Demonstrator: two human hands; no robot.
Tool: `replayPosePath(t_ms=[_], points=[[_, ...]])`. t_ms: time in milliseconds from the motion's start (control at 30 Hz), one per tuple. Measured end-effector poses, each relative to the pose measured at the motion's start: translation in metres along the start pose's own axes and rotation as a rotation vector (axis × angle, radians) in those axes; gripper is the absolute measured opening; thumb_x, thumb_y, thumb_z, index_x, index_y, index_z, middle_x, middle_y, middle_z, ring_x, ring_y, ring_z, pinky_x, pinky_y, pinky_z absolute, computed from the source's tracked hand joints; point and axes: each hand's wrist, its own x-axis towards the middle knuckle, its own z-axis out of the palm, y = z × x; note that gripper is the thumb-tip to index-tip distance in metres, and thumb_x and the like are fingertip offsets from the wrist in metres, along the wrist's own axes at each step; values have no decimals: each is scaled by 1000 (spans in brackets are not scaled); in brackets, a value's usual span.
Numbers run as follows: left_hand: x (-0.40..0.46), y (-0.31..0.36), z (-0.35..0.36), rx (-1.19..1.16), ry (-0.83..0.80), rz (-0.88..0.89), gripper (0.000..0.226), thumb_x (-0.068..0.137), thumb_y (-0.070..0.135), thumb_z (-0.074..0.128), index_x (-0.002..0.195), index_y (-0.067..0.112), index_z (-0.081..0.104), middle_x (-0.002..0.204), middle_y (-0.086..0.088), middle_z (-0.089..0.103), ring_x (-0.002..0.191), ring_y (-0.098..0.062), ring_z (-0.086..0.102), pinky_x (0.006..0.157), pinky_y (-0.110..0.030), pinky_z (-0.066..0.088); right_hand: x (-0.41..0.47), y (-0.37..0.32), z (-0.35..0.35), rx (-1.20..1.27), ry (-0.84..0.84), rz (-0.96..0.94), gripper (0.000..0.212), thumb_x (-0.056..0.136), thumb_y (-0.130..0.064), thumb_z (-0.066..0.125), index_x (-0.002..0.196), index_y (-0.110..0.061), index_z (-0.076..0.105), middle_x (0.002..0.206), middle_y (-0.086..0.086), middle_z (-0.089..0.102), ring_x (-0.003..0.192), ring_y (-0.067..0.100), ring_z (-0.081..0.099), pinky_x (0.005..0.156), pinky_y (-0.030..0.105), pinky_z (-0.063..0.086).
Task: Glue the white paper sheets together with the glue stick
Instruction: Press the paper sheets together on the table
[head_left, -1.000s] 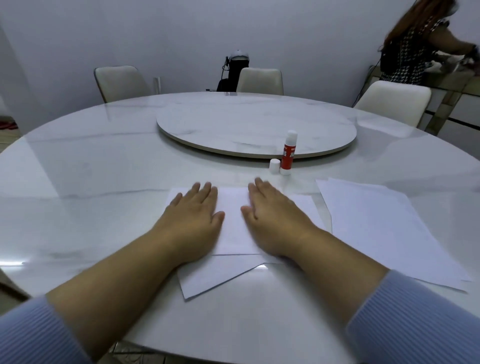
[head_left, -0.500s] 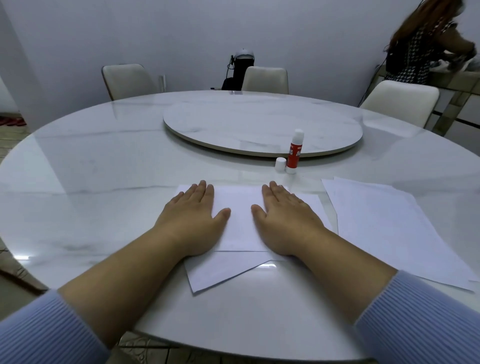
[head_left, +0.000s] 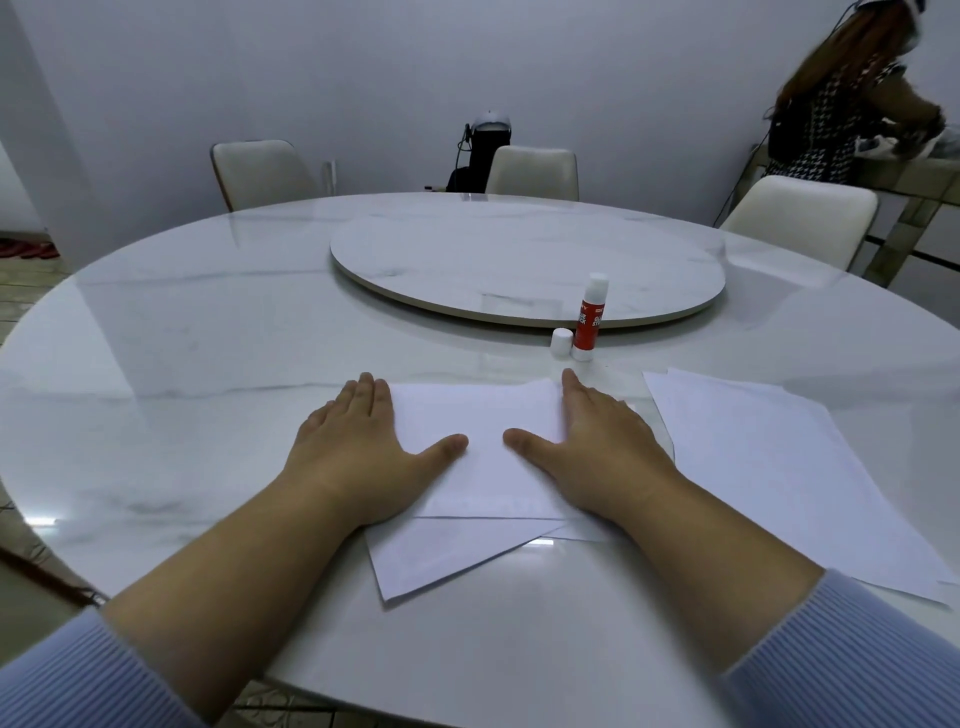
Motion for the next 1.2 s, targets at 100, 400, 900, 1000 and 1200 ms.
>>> replayPosePath(t_ms=[100,400,900,1000,1200], points=[[-1,1,0,5,5,2,108,73,82,22,150,12,-4,161,-2,-7,147,-15,-4,118,-35,3,-1,-2,-2,113,62,-1,99,76,-65,58,151,-25,8,144,5,44,134,27,35,107,35,31],[0,1,1,-8,12,-6,107,74,82,23,150,12,-5,160,-1,-9,147,-14,-8,118,-35,2,-6,-2,-2,511,296,-171,73,74,-13,74,135,-36,40,121,-8,49,104,10,52,82,15,39],[6,-6,-7,-348,148,-57,85,86,67,17,150,12,12,160,-5,9,147,-18,3,119,-38,9,-14,9,-19,681,55,-63,24,83,-12,68,90,-34,74,101,-11,71,93,12,66,85,23,51],[11,-16,-15,-609,440,-126,66,93,51,16,140,10,37,149,-12,37,139,-28,27,115,-44,21,-21,13,-39,804,174,-139,28,83,-5,68,83,-32,75,83,-9,76,70,17,66,64,26,51],[5,-6,-16,-692,620,97,43,98,34,34,133,14,47,135,-1,49,132,-20,39,105,-23,24,-22,38,-114,1157,719,-138,22,85,-7,66,95,-26,72,81,-13,75,61,1,60,58,11,52]])
